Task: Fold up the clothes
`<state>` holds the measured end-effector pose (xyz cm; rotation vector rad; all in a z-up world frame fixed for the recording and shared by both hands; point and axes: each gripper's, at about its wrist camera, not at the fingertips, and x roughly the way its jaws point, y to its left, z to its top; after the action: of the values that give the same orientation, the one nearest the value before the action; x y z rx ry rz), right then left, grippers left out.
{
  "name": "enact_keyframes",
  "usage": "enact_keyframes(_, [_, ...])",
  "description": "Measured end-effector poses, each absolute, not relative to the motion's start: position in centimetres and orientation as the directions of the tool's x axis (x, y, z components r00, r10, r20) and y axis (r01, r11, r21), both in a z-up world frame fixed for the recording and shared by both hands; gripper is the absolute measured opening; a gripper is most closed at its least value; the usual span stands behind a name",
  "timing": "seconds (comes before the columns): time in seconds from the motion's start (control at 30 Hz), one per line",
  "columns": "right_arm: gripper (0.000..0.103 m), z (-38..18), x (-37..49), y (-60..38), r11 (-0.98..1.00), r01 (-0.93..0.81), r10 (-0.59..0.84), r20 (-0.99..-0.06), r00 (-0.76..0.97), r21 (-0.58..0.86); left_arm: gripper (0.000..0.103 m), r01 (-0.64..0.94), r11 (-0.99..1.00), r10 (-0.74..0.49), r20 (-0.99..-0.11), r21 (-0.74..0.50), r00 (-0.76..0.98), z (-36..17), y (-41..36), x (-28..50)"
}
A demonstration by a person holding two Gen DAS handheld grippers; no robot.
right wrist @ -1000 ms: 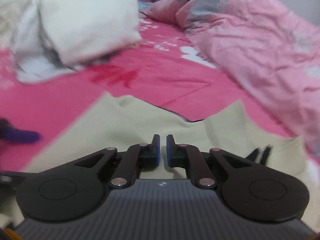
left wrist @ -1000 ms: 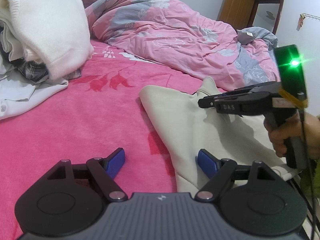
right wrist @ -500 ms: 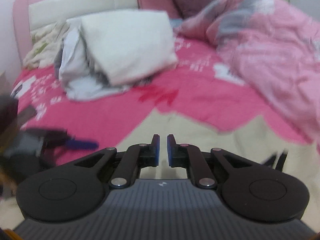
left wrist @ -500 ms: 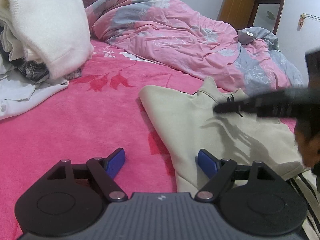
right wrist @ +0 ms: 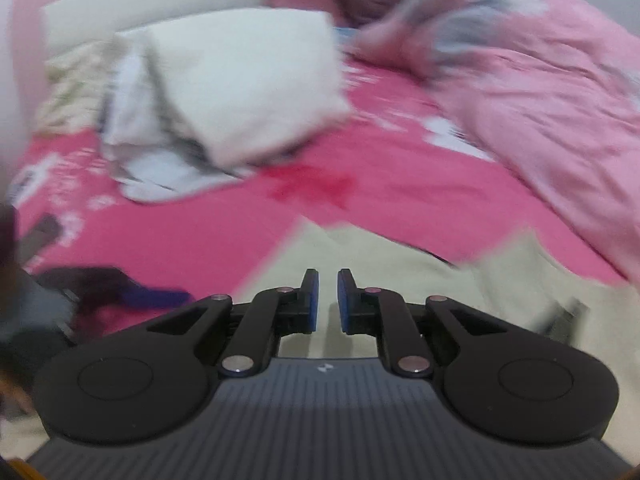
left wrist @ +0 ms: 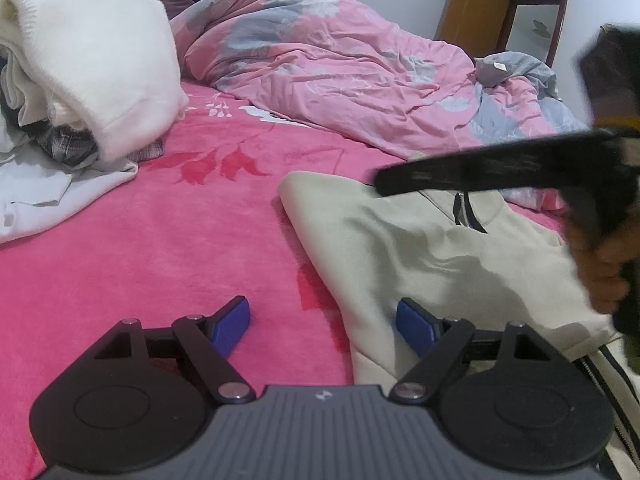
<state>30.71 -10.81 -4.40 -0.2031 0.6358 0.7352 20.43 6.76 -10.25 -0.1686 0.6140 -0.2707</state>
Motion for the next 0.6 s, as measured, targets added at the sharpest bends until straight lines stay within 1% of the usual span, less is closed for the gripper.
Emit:
enact_keyframes(0.07, [0.009,-5.3,31.9,-8.9,0.708,-0.702,0.588,-0.615,0.525,0.077,0.082,0.2,0.951,-0.301,-0.544,-0.237,0.783,-10.3,6.8,20.5])
enact_keyframes(0.17, [0.009,-9.5,34.3,-7.8,0.77,-0.638,0.432,-0.71,0.555,-0.03,0.082,0.2,0.949,-0.304,-0.543,-0.243,0.783,-10.3,6.9,20.5])
enact_keyframes(0.2, [0.009,-9.8,34.5,-8.3,0.769,-0.639,0.448,-0.691,0.567,-0.026,0.082,0.2,0.95,-0.303,-0.543,-0.241,0.783,-10.3,6.9,20.4])
enact_keyframes(0.23, [0.009,-9.4,34.8,-8.7,0.784,-0.621,0.452,-0.692,0.563,0.007,0.082,0.2,0.95,-0.302,-0.543,-0.239,0.783,-10.2,6.8,20.4])
enact_keyframes(0.27, [0.009,-8.8,34.8,-8.8,0.803,-0.596,0.433,-0.696,0.573,0.009,0.082,0.2,0.951,-0.299,-0.545,-0.234,0.783,-10.3,6.8,20.5])
enact_keyframes(0.3, [0.012,-8.0,34.5,-8.6,0.808,-0.59,0.414,-0.696,0.586,-0.016,0.082,0.2,0.953,-0.296,-0.547,-0.228,0.783,-10.3,6.7,20.5])
enact_keyframes(0.33, [0.012,-7.2,34.0,-8.3,0.794,-0.606,0.42,-0.683,0.598,-0.042,0.082,0.201,0.954,-0.293,-0.548,-0.224,0.783,-10.3,6.6,20.5])
enact_keyframes(0.4, [0.012,-5.6,33.4,-7.8,0.761,-0.648,0.482,-0.643,0.596,-0.03,0.082,0.201,0.954,-0.292,-0.548,-0.221,0.784,-10.3,6.6,20.5])
enact_keyframes(0.47, [0.011,-4.7,33.3,-6.8,0.705,-0.709,0.562,-0.615,0.554,0.006,0.082,0.201,0.954,-0.293,-0.548,-0.222,0.784,-10.3,6.6,20.5])
enact_keyframes(0.53, [0.01,-5.5,34.2,-5.3,0.678,-0.735,0.57,-0.631,0.526,0.001,0.082,0.202,0.953,-0.294,-0.547,-0.224,0.784,-10.3,6.6,20.4])
enact_keyframes(0.6, [0.009,-8.3,35.8,-4.2,0.694,-0.716,0.473,-0.702,0.532,-0.076,0.082,0.201,0.951,-0.3,-0.546,-0.234,0.782,-10.3,6.8,20.5])
